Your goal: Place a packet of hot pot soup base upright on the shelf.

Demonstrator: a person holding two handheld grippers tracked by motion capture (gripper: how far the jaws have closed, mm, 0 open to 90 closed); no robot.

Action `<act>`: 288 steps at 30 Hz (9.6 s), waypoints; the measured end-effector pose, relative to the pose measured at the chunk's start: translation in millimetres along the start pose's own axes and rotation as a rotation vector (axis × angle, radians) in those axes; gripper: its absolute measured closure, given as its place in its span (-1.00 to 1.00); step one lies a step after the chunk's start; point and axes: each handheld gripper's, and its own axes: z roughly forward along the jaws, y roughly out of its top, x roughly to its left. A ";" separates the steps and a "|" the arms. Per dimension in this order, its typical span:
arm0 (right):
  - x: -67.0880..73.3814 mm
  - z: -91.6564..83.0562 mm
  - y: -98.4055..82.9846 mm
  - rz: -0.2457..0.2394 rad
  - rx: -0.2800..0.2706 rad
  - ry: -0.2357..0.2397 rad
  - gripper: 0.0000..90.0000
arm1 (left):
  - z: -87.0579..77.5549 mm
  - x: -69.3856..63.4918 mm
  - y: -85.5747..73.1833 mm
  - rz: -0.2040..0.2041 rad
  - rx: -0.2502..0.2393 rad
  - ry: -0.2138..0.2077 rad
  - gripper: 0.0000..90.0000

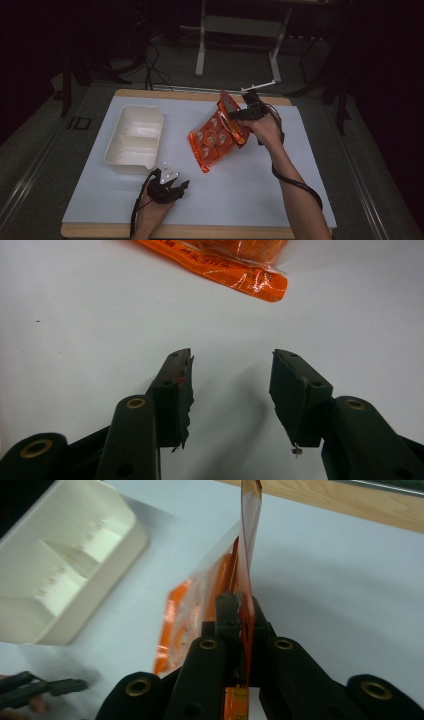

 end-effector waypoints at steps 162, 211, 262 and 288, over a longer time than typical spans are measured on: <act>152.9 -0.5 62.9 -0.279 -0.169 0.092 1.00 | -1.1 1.0 -0.3 -0.009 -0.010 -0.005 0.14; 199.5 41.3 101.1 -0.314 -0.265 0.152 1.00 | -2.3 3.3 -0.7 -0.021 -0.021 -0.019 0.14; 209.5 130.1 114.0 -0.182 -0.082 0.127 1.00 | -2.8 5.0 -1.0 -0.040 -0.029 -0.029 0.14; 228.9 133.5 101.7 -0.267 -0.040 0.052 0.53 | -3.1 4.3 -1.3 -0.032 -0.030 -0.025 0.14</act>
